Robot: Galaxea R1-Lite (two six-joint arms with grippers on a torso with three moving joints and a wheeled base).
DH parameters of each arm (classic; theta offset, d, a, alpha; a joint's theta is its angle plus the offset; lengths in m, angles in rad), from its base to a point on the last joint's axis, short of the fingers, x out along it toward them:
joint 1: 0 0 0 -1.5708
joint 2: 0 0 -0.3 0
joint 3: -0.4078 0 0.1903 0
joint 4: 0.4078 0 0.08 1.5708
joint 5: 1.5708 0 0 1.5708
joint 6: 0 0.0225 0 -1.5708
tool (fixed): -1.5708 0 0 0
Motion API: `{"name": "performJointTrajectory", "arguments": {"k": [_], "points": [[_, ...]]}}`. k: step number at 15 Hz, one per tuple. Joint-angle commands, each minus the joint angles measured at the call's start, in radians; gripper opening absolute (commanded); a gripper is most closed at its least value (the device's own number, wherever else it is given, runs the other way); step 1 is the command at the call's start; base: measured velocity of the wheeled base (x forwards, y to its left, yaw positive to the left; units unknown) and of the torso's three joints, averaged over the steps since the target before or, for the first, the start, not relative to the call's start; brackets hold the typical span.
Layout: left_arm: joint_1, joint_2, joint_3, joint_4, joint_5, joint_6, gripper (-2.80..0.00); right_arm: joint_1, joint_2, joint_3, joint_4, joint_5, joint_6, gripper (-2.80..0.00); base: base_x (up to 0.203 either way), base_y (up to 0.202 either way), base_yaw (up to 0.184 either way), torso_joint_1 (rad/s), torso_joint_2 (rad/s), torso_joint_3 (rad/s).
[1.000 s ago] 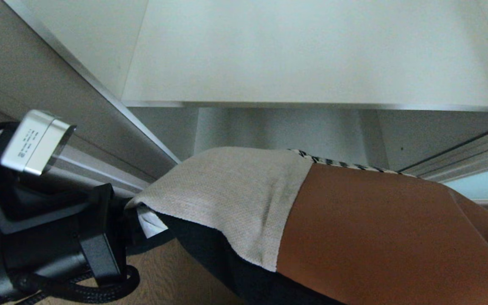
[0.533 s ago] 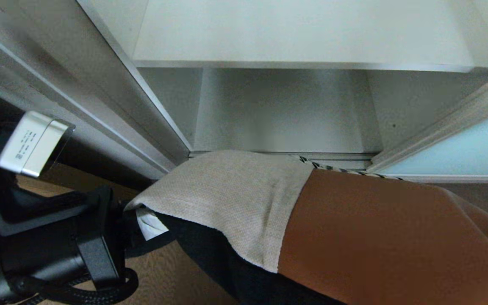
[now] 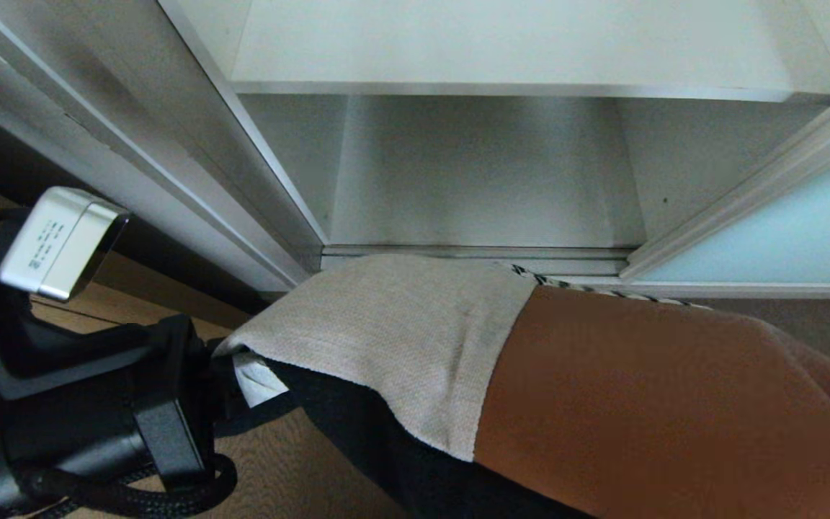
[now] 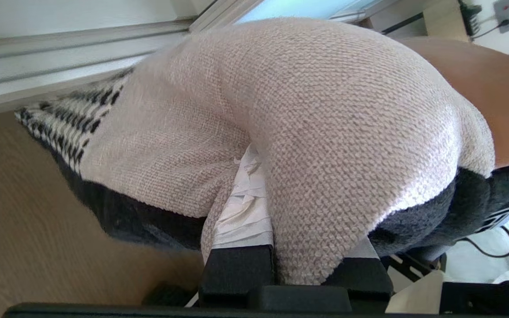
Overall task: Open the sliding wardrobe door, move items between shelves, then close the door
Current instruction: Place the pillow on the higher shelf
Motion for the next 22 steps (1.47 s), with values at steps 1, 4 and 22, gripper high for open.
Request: {"name": "performJointTrajectory", "arguments": {"k": [1,4,22], "points": [[-0.002,0.007,0.008,-0.004,-0.001,0.004,-2.80,0.000,-0.002,0.002,0.002,0.003,0.004,-2.80,0.000,0.000,0.000,0.000,0.00,0.000],[0.000,-0.003,0.012,-0.004,-0.002,0.012,-2.80,0.000,0.001,-0.003,0.001,0.003,0.004,-2.80,0.000,0.000,0.000,0.000,0.00,0.000],[0.000,-0.057,0.032,0.000,-0.053,0.001,-2.80,0.000,0.003,-0.014,0.002,0.008,-0.011,-2.80,0.000,0.000,0.000,0.000,0.00,0.000]]}}
